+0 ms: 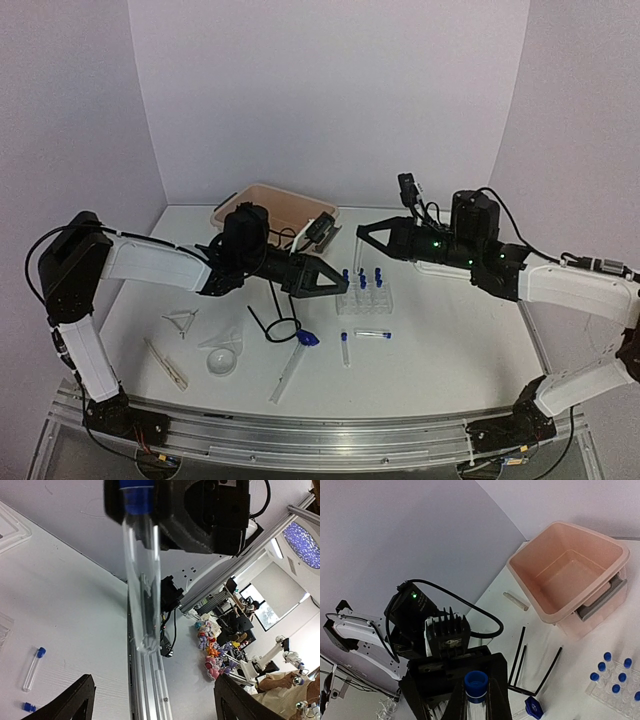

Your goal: Organize the chemistry lab equipment

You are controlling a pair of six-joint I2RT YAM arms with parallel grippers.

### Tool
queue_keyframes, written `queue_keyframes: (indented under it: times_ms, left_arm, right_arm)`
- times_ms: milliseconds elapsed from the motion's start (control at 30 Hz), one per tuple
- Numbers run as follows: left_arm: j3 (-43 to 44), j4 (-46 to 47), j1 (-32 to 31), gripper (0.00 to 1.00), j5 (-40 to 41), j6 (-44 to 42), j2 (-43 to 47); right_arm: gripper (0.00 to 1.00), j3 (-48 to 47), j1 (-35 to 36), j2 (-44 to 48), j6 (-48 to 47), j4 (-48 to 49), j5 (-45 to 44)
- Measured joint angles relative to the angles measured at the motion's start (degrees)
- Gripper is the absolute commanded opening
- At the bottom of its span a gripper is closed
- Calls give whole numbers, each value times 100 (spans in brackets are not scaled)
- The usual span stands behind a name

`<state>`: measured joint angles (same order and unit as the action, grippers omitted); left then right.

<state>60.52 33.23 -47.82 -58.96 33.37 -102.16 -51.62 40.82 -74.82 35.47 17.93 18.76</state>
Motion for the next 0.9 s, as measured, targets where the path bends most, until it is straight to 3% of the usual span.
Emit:
queue_keyframes:
  times_ms: [200, 467, 700, 800, 900]
  left_arm:
    - [352, 452, -76, 64, -284, 295, -202]
    - [519, 585, -78, 22, -304, 444, -379]
    - [556, 462, -78, 3, -289, 301, -395]
    - [562, 243, -78, 0, -284, 124, -395]
    - [580, -55, -92, 0, -285, -153, -395]
  right_arm:
    - [0, 0, 46, -285, -96, 514, 161]
    - [0, 0, 76, -350, -125, 737, 341]
    - [4, 20, 76, -348, -94, 825, 533]
    - [16, 51, 76, -332, -94, 731, 570]
    - [46, 68, 74, -257, -140, 478, 581]
